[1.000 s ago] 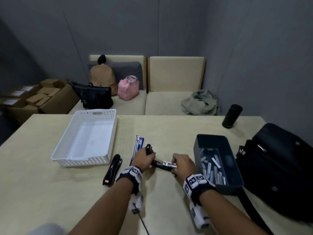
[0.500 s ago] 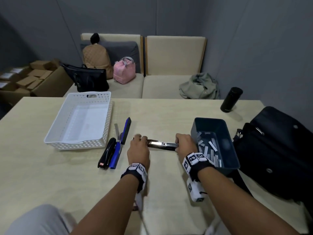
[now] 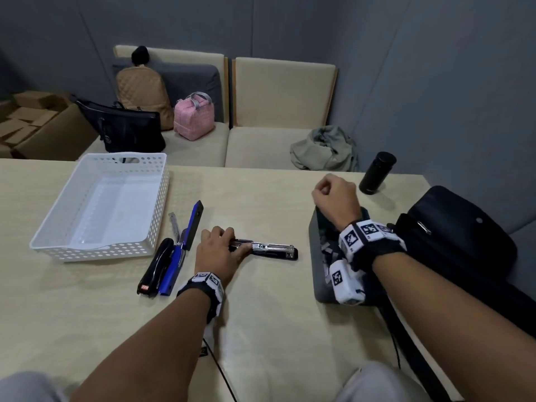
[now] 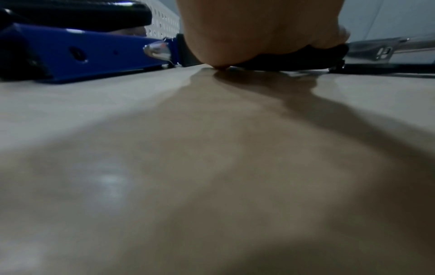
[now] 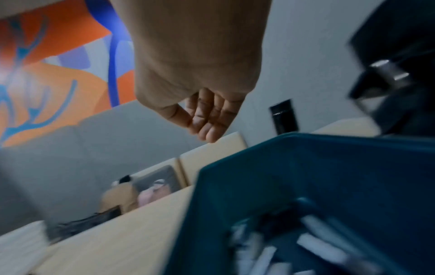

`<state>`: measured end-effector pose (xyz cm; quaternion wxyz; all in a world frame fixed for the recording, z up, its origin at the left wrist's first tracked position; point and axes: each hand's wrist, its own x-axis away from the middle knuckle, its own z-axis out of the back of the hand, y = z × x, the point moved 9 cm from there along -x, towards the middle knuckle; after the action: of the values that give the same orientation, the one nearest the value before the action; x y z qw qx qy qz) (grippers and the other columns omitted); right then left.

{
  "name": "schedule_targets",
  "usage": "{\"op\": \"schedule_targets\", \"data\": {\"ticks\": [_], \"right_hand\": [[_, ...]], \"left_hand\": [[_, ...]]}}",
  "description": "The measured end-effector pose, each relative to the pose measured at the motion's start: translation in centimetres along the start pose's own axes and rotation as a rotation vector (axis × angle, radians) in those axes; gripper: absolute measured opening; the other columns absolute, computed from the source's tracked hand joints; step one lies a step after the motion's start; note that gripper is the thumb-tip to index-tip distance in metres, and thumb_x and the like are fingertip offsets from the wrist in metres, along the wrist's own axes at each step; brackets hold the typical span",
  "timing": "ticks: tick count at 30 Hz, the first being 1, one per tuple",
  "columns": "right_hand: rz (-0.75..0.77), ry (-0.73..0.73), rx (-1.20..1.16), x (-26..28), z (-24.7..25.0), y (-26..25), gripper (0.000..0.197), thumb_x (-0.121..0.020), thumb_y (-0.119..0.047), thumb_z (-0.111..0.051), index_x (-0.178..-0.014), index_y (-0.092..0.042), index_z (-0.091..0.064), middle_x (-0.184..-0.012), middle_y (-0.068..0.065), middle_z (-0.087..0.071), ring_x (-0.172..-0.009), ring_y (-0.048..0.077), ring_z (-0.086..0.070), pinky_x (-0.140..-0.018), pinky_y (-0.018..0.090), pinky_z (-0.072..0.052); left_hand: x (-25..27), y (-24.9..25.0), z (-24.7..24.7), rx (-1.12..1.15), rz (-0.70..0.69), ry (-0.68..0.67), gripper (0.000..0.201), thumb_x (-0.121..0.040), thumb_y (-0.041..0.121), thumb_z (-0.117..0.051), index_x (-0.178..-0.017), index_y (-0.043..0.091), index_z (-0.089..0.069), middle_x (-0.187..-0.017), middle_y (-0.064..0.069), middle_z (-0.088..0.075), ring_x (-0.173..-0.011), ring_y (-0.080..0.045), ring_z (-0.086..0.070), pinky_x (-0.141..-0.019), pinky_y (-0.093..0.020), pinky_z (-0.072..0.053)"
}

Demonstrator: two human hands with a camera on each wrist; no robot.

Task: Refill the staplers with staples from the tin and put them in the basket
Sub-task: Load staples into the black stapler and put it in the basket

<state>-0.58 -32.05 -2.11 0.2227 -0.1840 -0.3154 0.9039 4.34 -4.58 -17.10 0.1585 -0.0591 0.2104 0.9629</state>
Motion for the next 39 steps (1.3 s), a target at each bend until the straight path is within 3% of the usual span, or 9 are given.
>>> {"op": "schedule_targets", "data": {"ticks": [3, 8, 18, 23, 27, 31, 34, 37, 39], "right_hand": [[-0.169, -0.062, 0.196, -0.3, 1.7, 5.9, 0.013, -0.077, -0.015, -0.052, -0.072, -0.014, -0.064, -0.083, 0.016, -0.068, -0.077, 0.034, -0.061, -0.075, 0.031, -0.051], [-0.052, -0.834, 0.432, 4.2, -5.5, 10.0, 0.036, -0.079, -0.004, -0.067, -0.113, -0.017, -0.070, -0.102, 0.002, -0.067, -0.099, 0.017, -0.062, -0.081, 0.022, -0.045], [0.144, -0.855, 0.713, 3.2, -8.1, 9.4, 0.036, -0.077, -0.010, -0.071, -0.111, -0.022, -0.069, -0.119, 0.009, -0.055, -0.107, 0.031, -0.060, -0.088, 0.037, -0.052], [0.140, -0.862, 0.756, 3.5, -7.7, 10.0, 0.024, -0.080, -0.010, -0.067, -0.104, -0.013, -0.070, -0.112, 0.014, -0.065, -0.100, 0.034, -0.064, -0.081, 0.038, -0.056], [0.090, -0.902, 0.699, 4.0, -7.5, 10.5, 0.019, -0.074, -0.025, -0.078, -0.087, -0.020, -0.064, -0.088, -0.002, -0.063, -0.090, 0.024, -0.063, -0.079, 0.037, -0.056], [0.144, -0.889, 0.794, 4.6, -7.6, 10.2, 0.031, -0.075, -0.031, -0.076, -0.102, -0.020, -0.066, -0.103, 0.003, -0.065, -0.093, 0.030, -0.066, -0.077, 0.039, -0.057], [0.168, -0.848, 0.856, 4.5, -7.1, 9.5, 0.026, -0.085, -0.017, -0.063, -0.110, -0.009, -0.064, -0.114, 0.015, -0.061, -0.096, 0.037, -0.065, -0.075, 0.040, -0.056], [0.122, -0.826, 0.789, 3.8, -5.8, 8.9, 0.002, -0.083, -0.009, -0.061, -0.082, -0.009, -0.062, -0.102, 0.015, -0.060, -0.083, 0.032, -0.064, -0.069, 0.036, -0.053], [0.072, -0.784, 0.691, 2.8, -4.2, 8.3, 0.011, -0.074, -0.007, -0.068, -0.065, -0.013, -0.065, -0.083, 0.009, -0.067, -0.074, 0.026, -0.067, -0.065, 0.035, -0.058]], "left_hand": [[-0.1, -0.2, 0.0, 0.054, 0.034, 0.002, 0.050, -0.075, 0.073, -0.053, -0.081, 0.023, -0.054, -0.088, 0.005, -0.053, -0.088, -0.020, -0.043, -0.065, -0.032, -0.044], [-0.2, -0.5, 0.1, 0.080, 0.070, -0.011, 0.052, -0.073, 0.073, -0.056, -0.082, 0.022, -0.057, -0.089, 0.005, -0.055, -0.090, -0.020, -0.043, -0.065, -0.033, -0.044], [-0.1, -0.7, -0.3, 0.075, 0.087, -0.037, 0.053, -0.073, 0.074, -0.054, -0.083, 0.023, -0.056, -0.091, 0.004, -0.056, -0.092, -0.021, -0.044, -0.067, -0.035, -0.047], [-0.1, -0.5, -0.2, 0.082, 0.090, -0.030, 0.053, -0.074, 0.073, -0.056, -0.083, 0.021, -0.057, -0.091, 0.003, -0.056, -0.092, -0.022, -0.044, -0.066, -0.035, -0.047], [-0.1, -0.4, -0.2, 0.087, 0.094, -0.043, 0.053, -0.073, 0.074, -0.056, -0.083, 0.022, -0.056, -0.091, 0.003, -0.055, -0.092, -0.021, -0.043, -0.068, -0.036, -0.049], [0.0, -0.3, -0.2, 0.076, 0.093, -0.064, 0.053, -0.073, 0.075, -0.055, -0.084, 0.023, -0.056, -0.092, 0.004, -0.055, -0.094, -0.022, -0.044, -0.070, -0.037, -0.049], [0.1, -0.3, -0.2, 0.074, 0.097, -0.070, 0.053, -0.073, 0.075, -0.055, -0.083, 0.023, -0.054, -0.092, 0.004, -0.055, -0.093, -0.021, -0.043, -0.070, -0.036, -0.047], [0.1, -0.3, -0.2, 0.078, 0.094, -0.081, 0.053, -0.073, 0.076, -0.054, -0.083, 0.023, -0.054, -0.093, 0.004, -0.055, -0.093, -0.021, -0.043, -0.072, -0.037, -0.049], [0.0, -0.4, -0.2, 0.089, 0.099, -0.084, 0.053, -0.072, 0.076, -0.054, -0.082, 0.023, -0.054, -0.093, 0.003, -0.055, -0.093, -0.021, -0.043, -0.072, -0.037, -0.049]]}}
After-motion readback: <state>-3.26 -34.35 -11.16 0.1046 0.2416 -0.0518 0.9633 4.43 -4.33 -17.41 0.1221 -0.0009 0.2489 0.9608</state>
